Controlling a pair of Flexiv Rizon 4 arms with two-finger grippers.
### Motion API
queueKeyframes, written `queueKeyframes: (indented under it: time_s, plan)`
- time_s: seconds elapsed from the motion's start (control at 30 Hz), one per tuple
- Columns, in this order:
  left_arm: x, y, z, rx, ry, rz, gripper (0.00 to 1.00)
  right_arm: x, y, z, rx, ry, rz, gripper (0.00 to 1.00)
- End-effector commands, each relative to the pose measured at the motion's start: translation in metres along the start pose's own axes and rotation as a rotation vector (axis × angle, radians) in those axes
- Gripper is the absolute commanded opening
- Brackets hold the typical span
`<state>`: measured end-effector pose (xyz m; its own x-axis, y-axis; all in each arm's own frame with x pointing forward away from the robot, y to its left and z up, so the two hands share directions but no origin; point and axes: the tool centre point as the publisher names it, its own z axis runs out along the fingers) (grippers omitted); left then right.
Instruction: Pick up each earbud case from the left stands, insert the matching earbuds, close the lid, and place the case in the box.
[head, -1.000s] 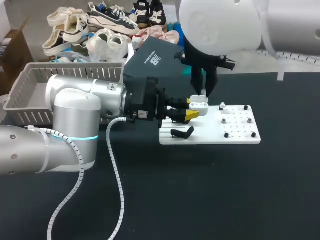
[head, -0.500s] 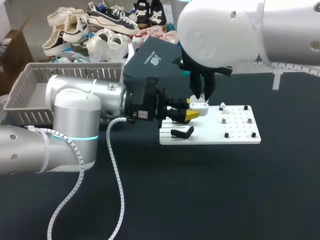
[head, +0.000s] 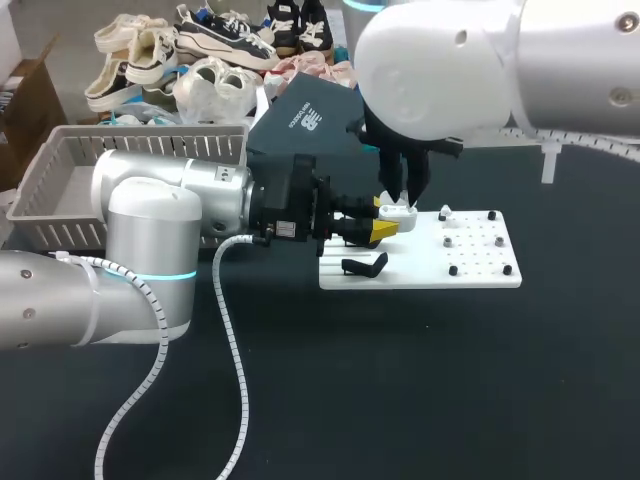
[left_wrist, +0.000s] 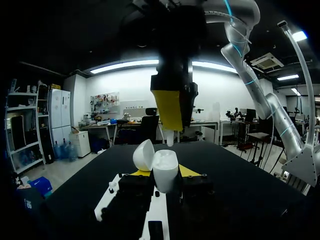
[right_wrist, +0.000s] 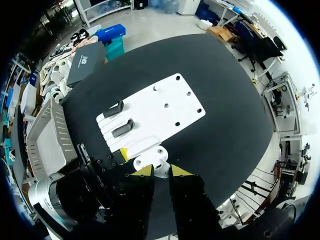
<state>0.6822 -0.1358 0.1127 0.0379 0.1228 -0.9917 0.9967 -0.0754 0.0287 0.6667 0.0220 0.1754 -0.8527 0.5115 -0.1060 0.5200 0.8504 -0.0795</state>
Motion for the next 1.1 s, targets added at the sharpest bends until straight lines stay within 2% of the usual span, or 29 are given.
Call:
queueKeyframes:
  time_s: [0.03,1.1]
  plan:
    - [0.001,0.002,0.000,0.003,-0.002,0.001,0.00,-0.001,0.001,0.003,-0.003,-0.003,0.004,0.00]
    - [0.001,0.002,0.000,0.003,-0.002,0.001,0.00,-0.006,-0.001,0.013,-0.011,0.003,0.016,0.00]
